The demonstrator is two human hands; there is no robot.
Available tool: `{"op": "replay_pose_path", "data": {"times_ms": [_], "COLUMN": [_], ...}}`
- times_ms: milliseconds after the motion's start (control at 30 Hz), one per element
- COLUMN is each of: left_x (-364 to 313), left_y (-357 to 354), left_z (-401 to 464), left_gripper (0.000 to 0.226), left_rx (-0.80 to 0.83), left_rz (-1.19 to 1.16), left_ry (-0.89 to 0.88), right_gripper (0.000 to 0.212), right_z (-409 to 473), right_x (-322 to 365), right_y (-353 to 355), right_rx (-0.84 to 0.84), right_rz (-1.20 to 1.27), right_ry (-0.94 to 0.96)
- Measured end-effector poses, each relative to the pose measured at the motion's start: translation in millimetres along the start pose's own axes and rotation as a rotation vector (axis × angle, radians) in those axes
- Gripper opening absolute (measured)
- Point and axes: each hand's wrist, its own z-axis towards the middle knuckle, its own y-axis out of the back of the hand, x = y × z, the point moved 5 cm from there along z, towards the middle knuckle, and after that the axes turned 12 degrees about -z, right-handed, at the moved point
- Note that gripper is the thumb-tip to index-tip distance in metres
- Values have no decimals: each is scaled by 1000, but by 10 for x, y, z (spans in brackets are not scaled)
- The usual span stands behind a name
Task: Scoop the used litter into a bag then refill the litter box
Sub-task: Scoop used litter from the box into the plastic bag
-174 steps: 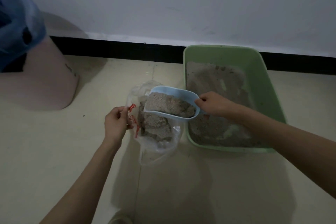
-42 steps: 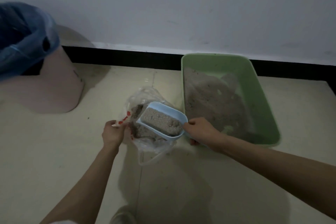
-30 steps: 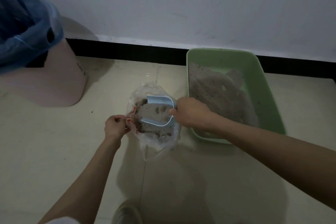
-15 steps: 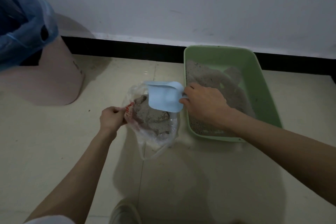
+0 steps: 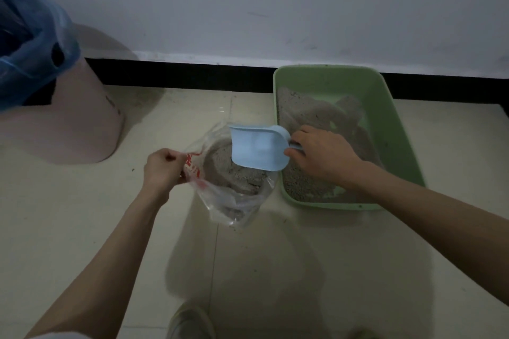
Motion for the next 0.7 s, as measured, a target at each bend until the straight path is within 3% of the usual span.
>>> {"op": "replay_pose_path", "data": {"times_ms": [200, 400, 500, 567, 633, 700], "left_x": [58, -246, -350, -300, -183, -71], "left_y": [37, -248, -618, -967, -1315, -1598], "left_z": [-7, -201, -448, -578, -664, -712], "left_gripper": [10, 29, 31, 36, 44, 53], "left_rx": [-54, -13, 110, 299, 492, 581], "left_rz": [130, 597, 658, 691, 697, 709], "left_ry": [-8, -419, -629, -711, -688, -680], "right_gripper": [30, 36, 44, 49, 52, 46], "right_z": [55, -16, -144, -269, -385, -453], "right_x": [-218, -733, -1147, -1452, -1751, -1946], "right_y": [40, -16, -103, -194, -255, -234], "right_rx": [-97, -122, -95, -30, 66, 191], "right_rz": [136, 341, 473, 470, 276, -24], "right_ry": [-75, -279, -478, -603, -669, -662]}}
